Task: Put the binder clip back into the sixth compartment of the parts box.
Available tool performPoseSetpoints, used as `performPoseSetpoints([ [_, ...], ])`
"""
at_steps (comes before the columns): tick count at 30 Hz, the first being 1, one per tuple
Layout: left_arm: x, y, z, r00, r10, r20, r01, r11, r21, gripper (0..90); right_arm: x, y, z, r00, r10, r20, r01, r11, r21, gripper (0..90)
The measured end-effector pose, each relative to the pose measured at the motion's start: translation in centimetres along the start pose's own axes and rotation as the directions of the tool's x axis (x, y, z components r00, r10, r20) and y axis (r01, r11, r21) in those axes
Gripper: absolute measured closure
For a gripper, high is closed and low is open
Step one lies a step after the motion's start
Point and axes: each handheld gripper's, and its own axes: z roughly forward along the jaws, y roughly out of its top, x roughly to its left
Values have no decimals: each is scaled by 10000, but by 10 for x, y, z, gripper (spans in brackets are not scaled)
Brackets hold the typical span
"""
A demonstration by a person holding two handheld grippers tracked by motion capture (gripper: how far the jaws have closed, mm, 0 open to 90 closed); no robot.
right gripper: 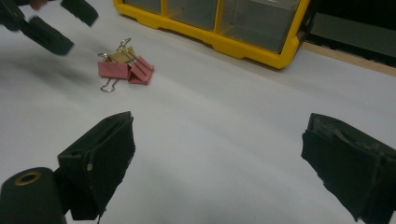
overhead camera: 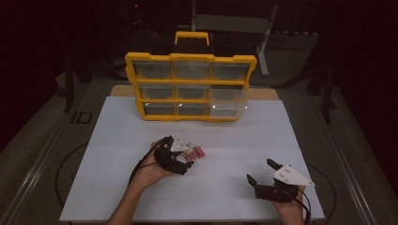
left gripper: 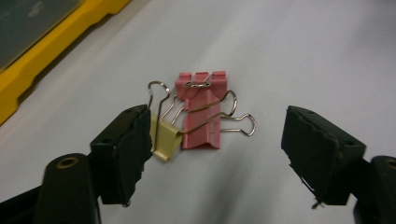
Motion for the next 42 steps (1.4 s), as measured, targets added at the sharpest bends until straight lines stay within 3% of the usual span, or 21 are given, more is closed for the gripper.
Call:
performPoseSetpoints([
  [5, -4, 3, 12, 9998, 179, 131, -182, 9996, 232, 357, -1, 0, -1, 10000, -37, 22, 37, 10000, -24, 89],
  [11, -5, 7, 22, 9993, 333, -182, -323, 9980, 544, 505, -2, 0, -1, 10000, 15, 14, -15, 10000, -39, 88],
  [17, -7, 9, 31, 9982, 556, -237, -535, 9953, 808, 659, -2, -1, -1, 10000, 33, 7, -33, 10000, -24, 89],
  [26, -5, 13, 22, 9957, 753, -543, -715, 9952, 673, 875, -2, -1, -1, 9999, 125, -91, -125, 9999, -67, 89],
  [30, -1, 11, 17, 9967, 744, -325, -718, 9947, 739, 893, -4, -2, 0, 9994, 264, -203, -268, 9995, -165, 89],
  [42, 6, 10, -4, 9991, 422, 80, -423, 9989, 204, 895, -4, -2, 0, 9979, 460, -450, -477, 9981, -386, 88],
])
